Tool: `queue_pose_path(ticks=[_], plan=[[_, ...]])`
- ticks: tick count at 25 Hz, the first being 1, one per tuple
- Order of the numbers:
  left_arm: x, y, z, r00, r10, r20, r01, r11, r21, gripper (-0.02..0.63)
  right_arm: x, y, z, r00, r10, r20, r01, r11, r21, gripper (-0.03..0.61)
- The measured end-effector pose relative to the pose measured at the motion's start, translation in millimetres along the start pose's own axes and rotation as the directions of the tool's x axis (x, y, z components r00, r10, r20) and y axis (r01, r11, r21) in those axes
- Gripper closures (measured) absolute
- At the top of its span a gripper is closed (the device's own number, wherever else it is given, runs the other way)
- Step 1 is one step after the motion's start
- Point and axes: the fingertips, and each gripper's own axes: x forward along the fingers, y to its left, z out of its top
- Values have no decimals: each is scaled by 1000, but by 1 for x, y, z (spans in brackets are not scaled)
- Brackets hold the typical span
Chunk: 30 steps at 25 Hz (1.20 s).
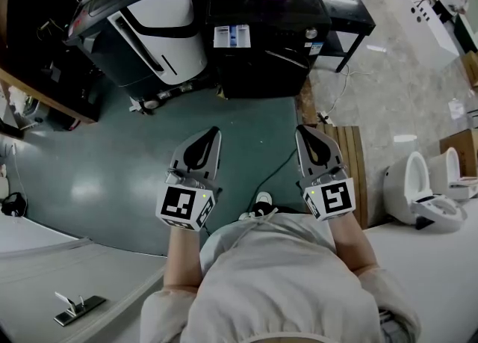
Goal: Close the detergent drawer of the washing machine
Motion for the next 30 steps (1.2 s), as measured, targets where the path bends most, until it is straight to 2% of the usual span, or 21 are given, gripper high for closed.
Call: queue_pose_path(ticks=[10, 15, 22, 26, 30], plan=[[49, 2, -21, 1000, 7, -29, -9, 999, -40, 594, 22, -48, -30, 999, -19, -44, 20, 999, 31, 575], [68, 18, -33, 998, 14, -57, -17, 998, -61, 594, 47, -58, -37, 998, 2, -57, -1, 1000, 7, 574], [119, 73, -48, 997, 13, -79, -20, 996, -89, 594, 114, -75, -57, 996, -4, -87, 5, 1000, 16, 574], [168, 120, -44, 998, -12, -64, 6, 995, -98, 594, 176, -88, -57, 994, -7, -105, 4, 999, -33, 574], [216, 172, -44, 997, -34, -67, 26, 993, -113, 594, 244, -107, -60, 991, -38, -127, 39, 999, 8, 574]])
